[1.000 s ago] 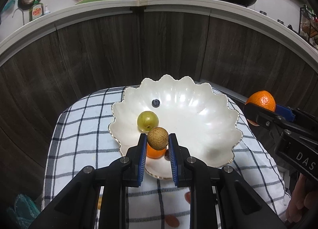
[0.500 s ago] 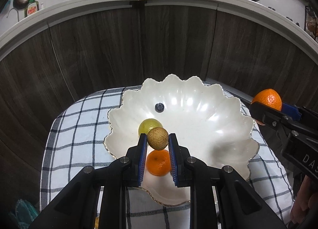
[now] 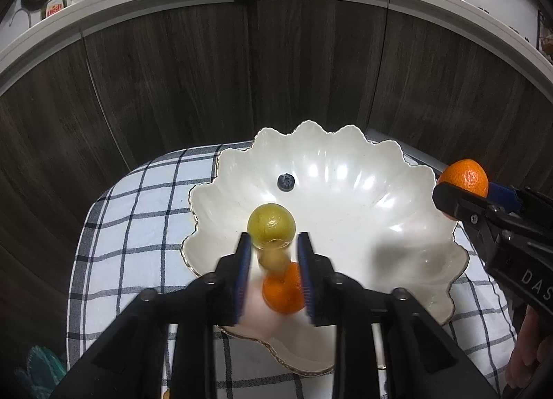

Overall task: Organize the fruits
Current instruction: 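Open the left tool to drop the tan fruit while the right tool drops the orange into the bowl, then move both open tools back from the bowl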

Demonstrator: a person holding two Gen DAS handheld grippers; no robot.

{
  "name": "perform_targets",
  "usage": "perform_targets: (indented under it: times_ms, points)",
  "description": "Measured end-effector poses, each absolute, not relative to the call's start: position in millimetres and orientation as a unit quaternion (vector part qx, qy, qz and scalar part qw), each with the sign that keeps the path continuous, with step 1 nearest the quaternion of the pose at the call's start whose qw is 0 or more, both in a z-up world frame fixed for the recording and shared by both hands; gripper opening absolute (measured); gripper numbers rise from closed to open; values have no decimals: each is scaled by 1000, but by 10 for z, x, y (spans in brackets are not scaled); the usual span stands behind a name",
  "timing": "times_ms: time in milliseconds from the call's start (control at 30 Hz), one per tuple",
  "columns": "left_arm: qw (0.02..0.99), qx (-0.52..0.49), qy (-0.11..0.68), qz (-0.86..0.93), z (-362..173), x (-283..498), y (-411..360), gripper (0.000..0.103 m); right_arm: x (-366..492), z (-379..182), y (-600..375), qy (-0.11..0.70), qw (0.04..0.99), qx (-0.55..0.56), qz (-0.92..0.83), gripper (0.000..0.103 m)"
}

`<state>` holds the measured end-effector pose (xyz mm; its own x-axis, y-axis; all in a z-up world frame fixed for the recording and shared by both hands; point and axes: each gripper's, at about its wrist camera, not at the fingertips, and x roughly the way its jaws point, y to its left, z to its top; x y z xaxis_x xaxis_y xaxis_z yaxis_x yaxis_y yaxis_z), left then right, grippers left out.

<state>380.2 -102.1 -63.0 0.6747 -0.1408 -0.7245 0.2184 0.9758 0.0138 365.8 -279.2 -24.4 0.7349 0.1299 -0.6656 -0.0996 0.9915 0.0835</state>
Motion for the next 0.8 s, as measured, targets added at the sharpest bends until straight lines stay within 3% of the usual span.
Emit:
perform_targets:
  times_ms: [100, 167, 300, 533, 800]
  points:
    - [918, 49, 382, -88, -606, 3774, -1006, 58, 3666, -255, -2806, 360, 931, 23, 60, 44]
    - [919, 46, 382, -85, -597, 3782, -982, 60, 3671, -258, -2807, 363, 930, 23, 55, 45]
    - [920, 46, 381, -76, -560, 3769, -946, 72, 3629, -204, -2819, 351, 936, 19, 34, 70]
    - [926, 44, 367, -74, -429, 3652, -908, 82, 3537, -59, -2819, 335, 942, 10, 28, 74]
    - [933, 40, 352, -67, -238, 3534, -820, 83, 3404, 49, -2803, 330, 944, 5, 26, 74]
